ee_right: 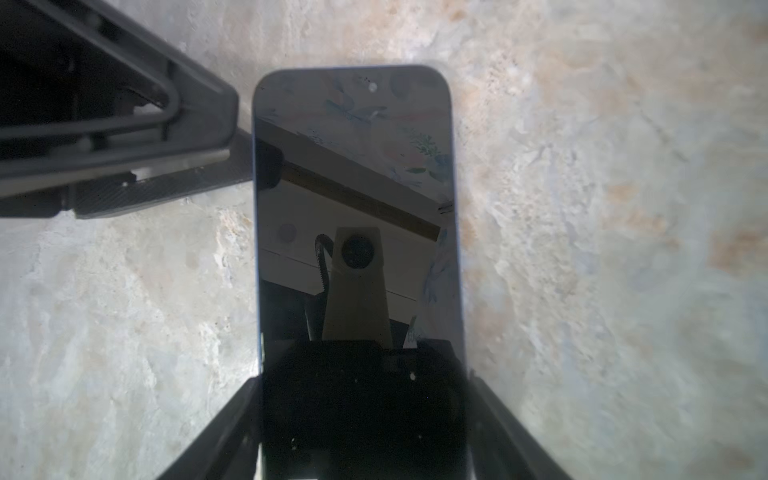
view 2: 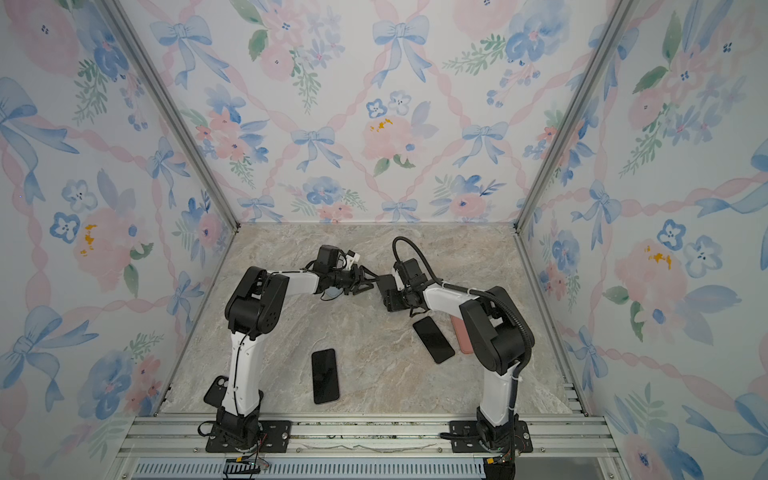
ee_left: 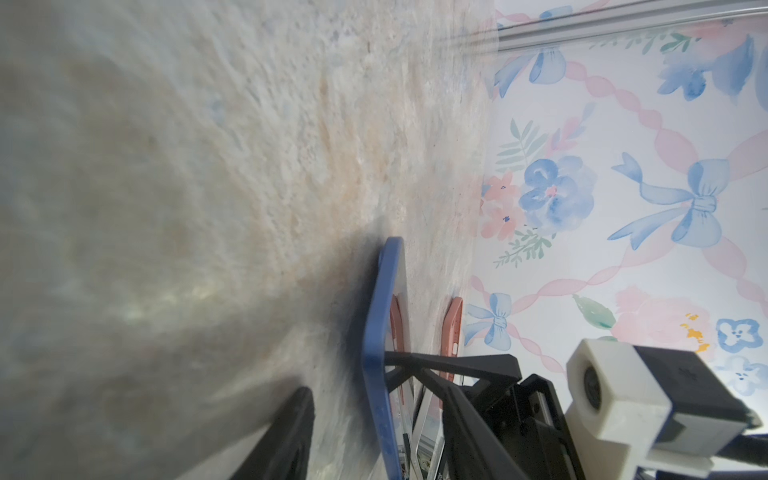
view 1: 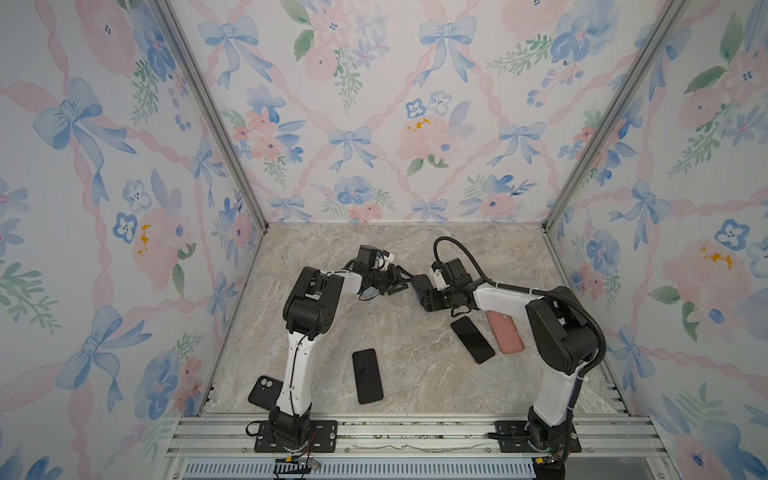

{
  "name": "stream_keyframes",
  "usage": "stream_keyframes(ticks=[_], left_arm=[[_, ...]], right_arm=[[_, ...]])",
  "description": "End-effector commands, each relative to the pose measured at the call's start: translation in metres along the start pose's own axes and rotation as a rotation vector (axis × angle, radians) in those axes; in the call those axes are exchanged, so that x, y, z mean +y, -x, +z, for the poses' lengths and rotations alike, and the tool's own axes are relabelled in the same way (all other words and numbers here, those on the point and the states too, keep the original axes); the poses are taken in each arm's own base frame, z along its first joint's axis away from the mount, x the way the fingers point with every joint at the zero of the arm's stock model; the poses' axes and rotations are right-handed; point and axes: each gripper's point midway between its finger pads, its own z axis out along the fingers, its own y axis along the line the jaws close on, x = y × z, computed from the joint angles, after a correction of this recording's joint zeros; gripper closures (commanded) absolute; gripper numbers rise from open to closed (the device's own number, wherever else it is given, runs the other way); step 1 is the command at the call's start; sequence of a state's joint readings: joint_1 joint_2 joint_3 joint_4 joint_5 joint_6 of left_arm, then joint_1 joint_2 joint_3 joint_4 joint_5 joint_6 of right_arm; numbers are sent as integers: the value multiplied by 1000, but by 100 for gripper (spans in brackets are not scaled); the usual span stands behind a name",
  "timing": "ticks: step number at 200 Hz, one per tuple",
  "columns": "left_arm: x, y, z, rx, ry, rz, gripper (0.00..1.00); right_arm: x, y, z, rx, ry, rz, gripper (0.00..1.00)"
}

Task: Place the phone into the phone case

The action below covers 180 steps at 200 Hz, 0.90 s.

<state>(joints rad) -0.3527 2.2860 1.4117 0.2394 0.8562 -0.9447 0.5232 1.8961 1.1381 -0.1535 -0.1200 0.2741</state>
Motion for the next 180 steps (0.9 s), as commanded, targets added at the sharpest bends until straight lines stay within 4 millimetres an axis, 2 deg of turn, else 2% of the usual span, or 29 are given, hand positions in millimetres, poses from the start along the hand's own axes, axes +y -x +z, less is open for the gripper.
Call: stream_keyframes(ticks=[1, 42, 83, 120, 180], left_arm=[[24, -2, 12, 16, 34, -48, 51], [27, -2, 22, 27, 13, -56, 55], [33, -3, 26, 35, 7, -63, 67], [35, -5, 25, 40, 2, -66, 75], [31, -9, 19, 40, -5, -61, 83]], right_arm=[[8, -24, 7, 71, 29, 10, 38], [8, -24, 6, 69, 23, 0, 39], [8, -26, 8, 73, 21, -5, 39], [7, -25, 10, 75, 14, -8, 40], [8, -23, 12, 72, 9, -14, 39]])
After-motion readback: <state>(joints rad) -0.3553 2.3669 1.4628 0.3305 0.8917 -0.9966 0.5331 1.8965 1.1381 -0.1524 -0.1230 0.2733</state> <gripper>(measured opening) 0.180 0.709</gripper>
